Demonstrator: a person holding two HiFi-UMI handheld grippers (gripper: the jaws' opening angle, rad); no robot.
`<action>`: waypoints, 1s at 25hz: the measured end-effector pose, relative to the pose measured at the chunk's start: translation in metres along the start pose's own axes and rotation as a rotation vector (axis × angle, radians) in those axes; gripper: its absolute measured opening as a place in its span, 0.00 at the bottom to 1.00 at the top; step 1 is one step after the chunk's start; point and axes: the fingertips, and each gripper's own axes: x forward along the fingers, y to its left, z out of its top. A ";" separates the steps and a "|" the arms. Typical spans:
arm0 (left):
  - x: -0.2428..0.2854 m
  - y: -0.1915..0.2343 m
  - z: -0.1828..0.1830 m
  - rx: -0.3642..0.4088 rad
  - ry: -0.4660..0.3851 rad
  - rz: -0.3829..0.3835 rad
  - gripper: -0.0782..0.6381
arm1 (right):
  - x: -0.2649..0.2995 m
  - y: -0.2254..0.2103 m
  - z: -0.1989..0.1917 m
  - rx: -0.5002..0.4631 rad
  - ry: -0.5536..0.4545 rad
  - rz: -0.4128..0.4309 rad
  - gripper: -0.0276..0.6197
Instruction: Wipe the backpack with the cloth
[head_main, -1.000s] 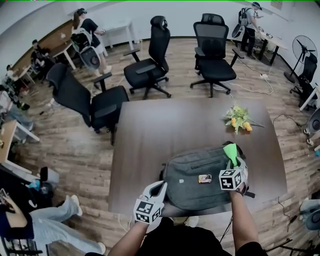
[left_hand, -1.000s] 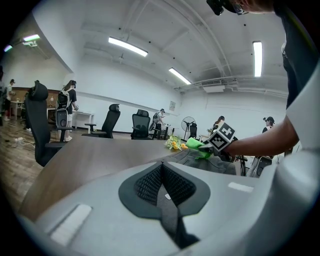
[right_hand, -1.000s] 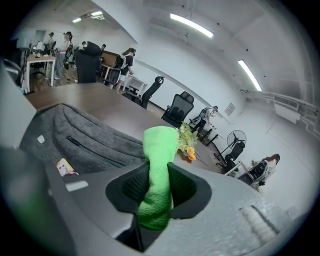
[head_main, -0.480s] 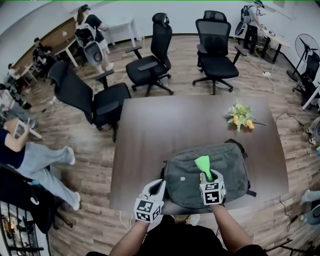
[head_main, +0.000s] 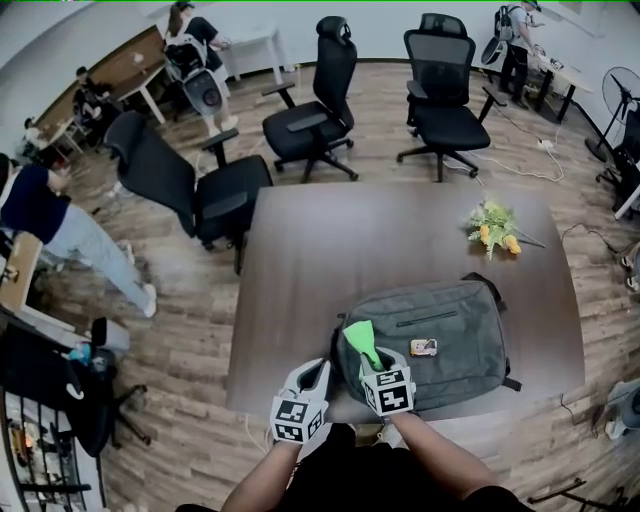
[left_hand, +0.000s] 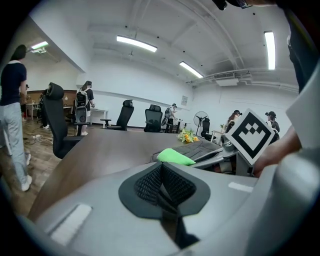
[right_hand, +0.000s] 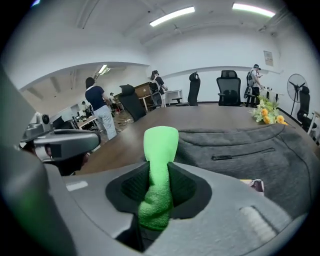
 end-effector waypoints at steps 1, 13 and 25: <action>-0.001 0.001 -0.002 -0.002 0.002 0.003 0.14 | 0.004 0.005 -0.002 -0.003 0.007 0.008 0.19; 0.000 0.007 -0.011 -0.008 0.038 0.020 0.14 | 0.000 -0.030 -0.017 -0.050 0.065 -0.101 0.19; 0.017 -0.018 -0.004 0.024 0.029 -0.080 0.14 | -0.056 -0.128 -0.026 -0.033 0.101 -0.332 0.19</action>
